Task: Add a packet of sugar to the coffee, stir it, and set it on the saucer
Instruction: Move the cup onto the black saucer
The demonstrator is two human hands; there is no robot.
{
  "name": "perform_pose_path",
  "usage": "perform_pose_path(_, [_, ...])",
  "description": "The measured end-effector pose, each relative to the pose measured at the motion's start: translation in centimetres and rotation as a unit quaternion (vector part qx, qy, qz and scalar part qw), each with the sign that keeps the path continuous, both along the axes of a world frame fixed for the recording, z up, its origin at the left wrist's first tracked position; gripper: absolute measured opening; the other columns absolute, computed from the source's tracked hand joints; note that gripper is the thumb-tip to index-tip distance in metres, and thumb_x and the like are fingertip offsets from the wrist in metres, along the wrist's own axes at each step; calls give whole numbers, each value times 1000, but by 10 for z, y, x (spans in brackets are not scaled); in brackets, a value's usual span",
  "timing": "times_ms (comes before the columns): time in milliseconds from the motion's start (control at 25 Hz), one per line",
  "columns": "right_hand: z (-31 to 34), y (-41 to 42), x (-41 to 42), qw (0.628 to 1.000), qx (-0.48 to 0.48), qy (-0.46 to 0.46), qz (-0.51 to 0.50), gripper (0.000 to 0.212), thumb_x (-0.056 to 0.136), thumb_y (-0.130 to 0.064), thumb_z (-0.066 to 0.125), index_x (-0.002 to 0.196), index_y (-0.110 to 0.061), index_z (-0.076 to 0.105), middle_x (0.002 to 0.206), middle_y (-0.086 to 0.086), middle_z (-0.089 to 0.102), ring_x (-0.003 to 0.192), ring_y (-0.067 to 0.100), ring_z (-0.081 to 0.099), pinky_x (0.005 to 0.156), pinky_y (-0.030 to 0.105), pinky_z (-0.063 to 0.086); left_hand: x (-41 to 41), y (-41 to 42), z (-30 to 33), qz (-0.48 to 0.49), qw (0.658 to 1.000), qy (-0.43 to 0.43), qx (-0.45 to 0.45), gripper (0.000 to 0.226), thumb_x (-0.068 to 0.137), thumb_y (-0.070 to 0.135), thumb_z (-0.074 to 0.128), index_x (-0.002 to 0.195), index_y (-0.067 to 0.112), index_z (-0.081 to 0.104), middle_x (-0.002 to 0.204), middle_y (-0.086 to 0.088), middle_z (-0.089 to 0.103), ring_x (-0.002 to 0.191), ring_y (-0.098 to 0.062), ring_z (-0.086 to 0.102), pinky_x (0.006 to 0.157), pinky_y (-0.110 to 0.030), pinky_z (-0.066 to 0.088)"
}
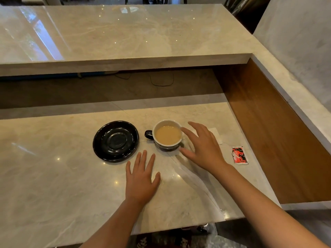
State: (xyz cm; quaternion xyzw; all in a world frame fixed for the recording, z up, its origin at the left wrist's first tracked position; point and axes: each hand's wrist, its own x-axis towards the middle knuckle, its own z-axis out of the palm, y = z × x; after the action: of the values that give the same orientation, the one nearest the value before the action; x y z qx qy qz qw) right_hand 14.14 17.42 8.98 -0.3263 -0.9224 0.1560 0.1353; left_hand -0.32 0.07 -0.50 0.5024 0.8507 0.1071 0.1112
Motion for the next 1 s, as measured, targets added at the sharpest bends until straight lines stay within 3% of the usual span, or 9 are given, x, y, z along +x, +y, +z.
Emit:
perform_pose_path(120, [8, -2, -43, 998, -31, -60, 18, 76, 71, -52, 67, 134, -32, 29, 153, 10, 18, 140, 29, 11, 108, 51, 23, 0, 1, -1, 4, 1000, 8, 7, 65, 89, 54, 27, 146, 36, 4, 159, 0, 2, 140, -11, -15, 114, -50, -5])
perform_pose_path(280, [5, 2, -70, 988, -54, -140, 43, 86, 67, -49, 71, 136, -30, 23, 155, 11, 9, 140, 31, 6, 105, 56, 26, 0, 0, -3, 4, 1000, 7, 7, 65, 88, 54, 25, 146, 36, 3, 159, 0, 1, 139, -10, -19, 113, -47, -10])
perform_pose_path(600, [2, 24, -90, 970, -57, -225, 70, 106, 55, -47, 80, 138, -32, 16, 149, 10, 23, 130, 33, 25, 88, 47, 45, 0, 0, -2, 6, 1000, -5, 15, 64, 87, 56, 19, 145, 38, -1, 157, 3, -8, 140, -11, -22, 112, -45, -14])
perform_pose_path(800, [2, 29, -93, 973, -26, -209, 92, 101, 50, -48, 79, 133, -32, 24, 135, 9, 35, 118, 31, 35, 73, 37, 45, 1, -1, -3, 8, 1000, -9, 21, 65, 88, 54, 24, 145, 38, -2, 156, 4, -9, 140, -11, -20, 112, -46, -13])
perform_pose_path(1000, [1, 28, -96, 978, -21, -189, 90, 98, 50, -51, 76, 132, -32, 25, 130, 10, 39, 115, 30, 37, 72, 37, 46, 1, 0, -4, 11, 1000, -4, 28, 64, 89, 52, 28, 146, 38, 2, 157, 3, -4, 142, -13, -14, 113, -47, -11])
